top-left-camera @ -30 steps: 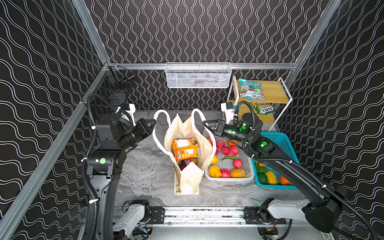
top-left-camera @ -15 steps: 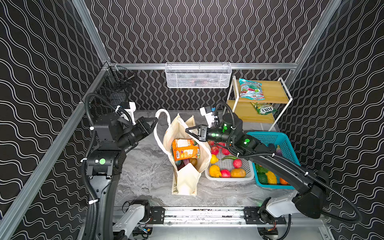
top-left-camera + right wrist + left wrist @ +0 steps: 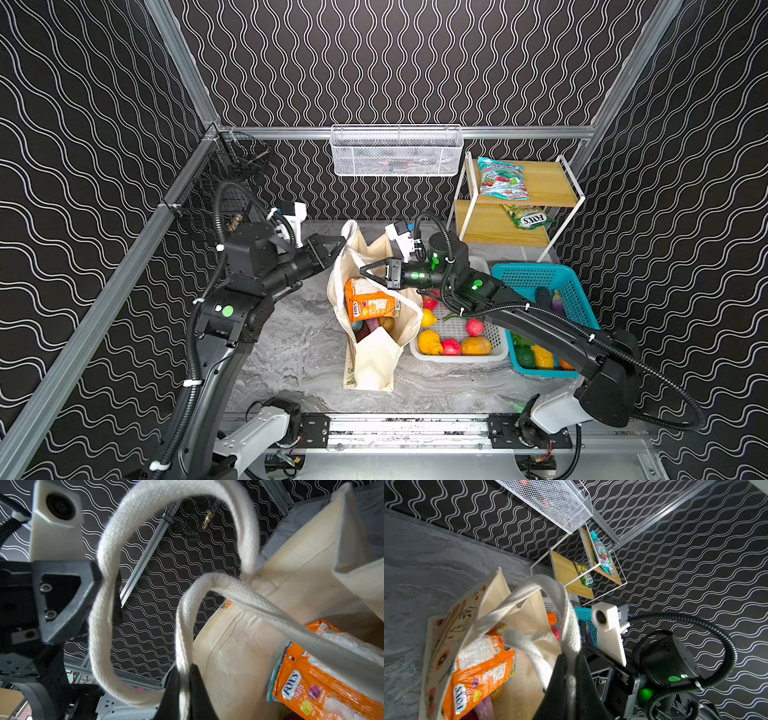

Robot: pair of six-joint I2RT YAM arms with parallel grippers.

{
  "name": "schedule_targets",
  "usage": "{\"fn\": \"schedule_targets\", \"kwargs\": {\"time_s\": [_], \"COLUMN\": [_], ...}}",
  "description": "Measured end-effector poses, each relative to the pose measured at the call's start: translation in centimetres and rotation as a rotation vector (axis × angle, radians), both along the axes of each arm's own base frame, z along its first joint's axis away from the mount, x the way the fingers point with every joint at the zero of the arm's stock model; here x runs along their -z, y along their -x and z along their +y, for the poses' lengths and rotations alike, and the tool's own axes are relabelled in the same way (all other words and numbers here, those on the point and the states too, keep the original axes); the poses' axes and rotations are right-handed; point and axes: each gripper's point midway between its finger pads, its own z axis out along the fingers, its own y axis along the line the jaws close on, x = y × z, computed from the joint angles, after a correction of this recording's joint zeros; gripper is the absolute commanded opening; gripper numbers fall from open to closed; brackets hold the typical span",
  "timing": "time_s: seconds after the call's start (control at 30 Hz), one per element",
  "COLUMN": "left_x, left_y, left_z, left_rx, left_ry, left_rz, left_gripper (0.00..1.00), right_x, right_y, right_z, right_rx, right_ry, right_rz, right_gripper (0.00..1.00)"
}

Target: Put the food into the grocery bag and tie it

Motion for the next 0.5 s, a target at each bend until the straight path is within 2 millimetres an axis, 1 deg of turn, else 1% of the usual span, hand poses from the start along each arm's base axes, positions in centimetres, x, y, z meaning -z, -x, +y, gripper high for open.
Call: {"fn": "schedule_targets", "kwargs": {"time_s": [0.1,0.3,0.5], "left_x": [0.3,1.0,1.9], "left_y": [-0.2,0.1,0.6], "left_z": [-1.7,-4.8,-7.5], "left_rx": [0.024,0.068,0.106], "left_ry": [-0.013,-0.036,-0.057], "left_rz": [-0.002,-0.005,-0.006], "left_gripper": [0.07,0.09,0.10], "right_x": [-0.2,1.3,2.1], "right_y": [0.0,-0.1,-0.1], "right_z": [0.1,0.1,0.1], "right_rx": [-0.002,0.005,0.009], "right_ry": [-0.018,-0.036,-0.075], "right_rz": [-0.009,0.032,0.056], "right_gripper": [0.10,0.10,0.11]}}
